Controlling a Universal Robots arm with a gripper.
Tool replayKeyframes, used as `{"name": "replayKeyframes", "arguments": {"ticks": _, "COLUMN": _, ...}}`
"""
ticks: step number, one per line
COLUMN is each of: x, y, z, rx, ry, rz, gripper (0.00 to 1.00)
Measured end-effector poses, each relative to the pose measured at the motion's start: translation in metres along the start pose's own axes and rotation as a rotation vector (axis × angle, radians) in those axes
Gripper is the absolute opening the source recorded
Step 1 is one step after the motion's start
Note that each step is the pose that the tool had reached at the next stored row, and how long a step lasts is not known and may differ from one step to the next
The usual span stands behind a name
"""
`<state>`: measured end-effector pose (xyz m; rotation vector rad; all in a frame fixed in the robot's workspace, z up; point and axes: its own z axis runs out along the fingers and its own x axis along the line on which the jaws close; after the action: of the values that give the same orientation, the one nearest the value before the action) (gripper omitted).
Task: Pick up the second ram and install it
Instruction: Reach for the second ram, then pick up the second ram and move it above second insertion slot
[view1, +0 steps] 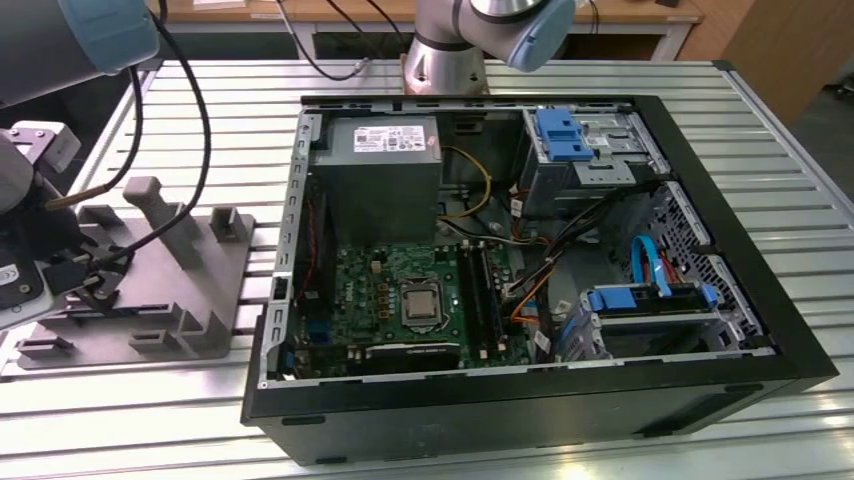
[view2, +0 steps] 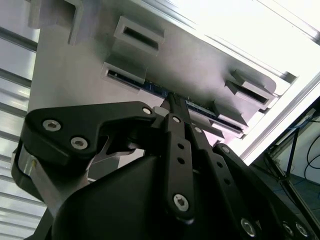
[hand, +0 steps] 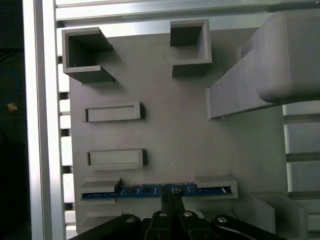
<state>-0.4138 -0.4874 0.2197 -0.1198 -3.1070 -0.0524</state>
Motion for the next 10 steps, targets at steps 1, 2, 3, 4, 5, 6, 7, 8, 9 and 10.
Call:
{"name": "replayKeyframes", "arguments": {"ticks": 1, "x": 0.0, "y": 0.0, "z": 0.0, "rx": 0.0001, "ry": 0.0, "rz": 0.0, "gripper": 0.1}}
{"name": "replayKeyframes", "arguments": {"ticks": 2, "x": -0.0001, "y": 0.0, "z": 0.0003, "rx": -0.0001, "ry": -0.0002, "rz": 0.0, "gripper": 0.1}}
{"name": "replayKeyframes", "arguments": {"ticks": 3, "x": -0.0001, "y": 0.0, "z": 0.0005, "rx": -0.0001, "ry": -0.0002, "rz": 0.0, "gripper": 0.1}}
{"name": "replayKeyframes", "arguments": {"ticks": 4, "x": -0.0001, "y": 0.0, "z": 0.0005, "rx": -0.0001, "ry": -0.0001, "rz": 0.0, "gripper": 0.1}}
{"name": "replayKeyframes", "arguments": {"ticks": 5, "x": -0.0001, "y": 0.0, "z": 0.0005, "rx": -0.0001, "ry": -0.0001, "rz": 0.0, "gripper": 0.1}}
{"name": "replayKeyframes", "arguments": {"ticks": 6, "x": -0.0001, "y": 0.0, "z": 0.0005, "rx": -0.0001, "ry": -0.0002, "rz": 0.0, "gripper": 0.1}}
{"name": "replayKeyframes", "arguments": {"ticks": 7, "x": -0.0001, "y": 0.0, "z": 0.0005, "rx": -0.0001, "ry": -0.0001, "rz": 0.0, "gripper": 0.1}}
{"name": "replayKeyframes", "arguments": {"ticks": 8, "x": -0.0001, "y": 0.0, "z": 0.0005, "rx": -0.0001, "ry": -0.0002, "rz": 0.0, "gripper": 0.1}}
{"name": "replayKeyframes", "arguments": {"ticks": 9, "x": -0.0001, "y": 0.0, "z": 0.0005, "rx": -0.0001, "ry": -0.0001, "rz": 0.0, "gripper": 0.1}}
{"name": "replayKeyframes", "arguments": {"ticks": 10, "x": -0.0001, "y": 0.0, "z": 0.0006, "rx": -0.0001, "ry": -0.0001, "rz": 0.0, "gripper": 0.1}}
